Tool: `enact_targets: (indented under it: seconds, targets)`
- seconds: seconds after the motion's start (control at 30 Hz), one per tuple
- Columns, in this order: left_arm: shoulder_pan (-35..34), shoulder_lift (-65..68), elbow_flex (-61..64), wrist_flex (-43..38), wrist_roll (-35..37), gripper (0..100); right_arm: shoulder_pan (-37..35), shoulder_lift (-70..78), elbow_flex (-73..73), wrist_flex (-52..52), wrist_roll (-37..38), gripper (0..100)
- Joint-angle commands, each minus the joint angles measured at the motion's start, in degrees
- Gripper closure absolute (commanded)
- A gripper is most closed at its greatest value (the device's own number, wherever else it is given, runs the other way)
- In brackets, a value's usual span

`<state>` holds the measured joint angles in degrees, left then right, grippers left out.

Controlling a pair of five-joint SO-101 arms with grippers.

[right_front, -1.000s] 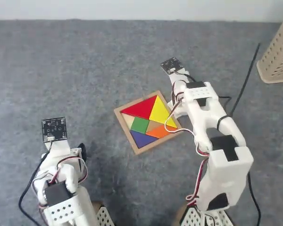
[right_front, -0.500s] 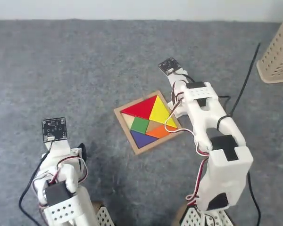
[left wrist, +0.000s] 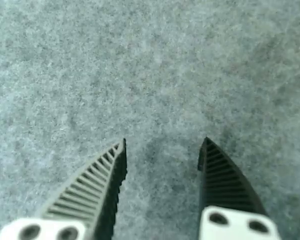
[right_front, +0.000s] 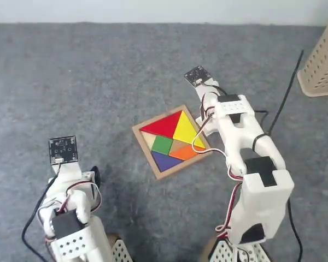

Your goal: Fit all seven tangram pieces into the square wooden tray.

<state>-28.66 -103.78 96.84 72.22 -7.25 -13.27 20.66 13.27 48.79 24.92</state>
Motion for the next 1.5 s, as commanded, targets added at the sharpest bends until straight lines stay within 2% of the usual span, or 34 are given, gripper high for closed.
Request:
enact_targets:
  seconds: [0.0, 0.13, 0.3, 0.57, 0.9, 1.1, 1.33, 1.47]
  targets:
    - [0.1, -0.6, -0.3, 0.2, 0.5, 77, 0.3, -0.8, -2.2, 0.9, 0.6, 97.6]
    - [0.1, -0.6, -0.3, 0.2, 0.5, 77, -0.2, -4.4, -1.8, 3.0, 0.1, 97.8]
    - [0.1, -0.6, -0.3, 0.2, 0.5, 77, -1.8, -14.2, 0.6, 6.4, -5.6, 97.8]
    - [0.1, -0.6, -0.3, 0.2, 0.5, 77, -16.1, -25.8, 8.1, 6.5, -6.5, 97.8]
    - [0.1, -0.6, -0.3, 0.2, 0.5, 77, -27.0, -14.4, -5.7, 7.6, -22.3, 97.5]
    - [0.1, -0.6, -0.3, 0.2, 0.5, 77, -30.7, -6.9, -8.9, 8.2, -23.8, 97.4]
    - [0.1, -0.6, -0.3, 0.2, 0.5, 77, -30.3, -6.0, -9.2, 8.3, -27.2, 97.0]
    - [0.1, -0.6, -0.3, 0.2, 0.5, 77, -30.2, -6.0, -9.1, 8.3, -27.2, 89.4]
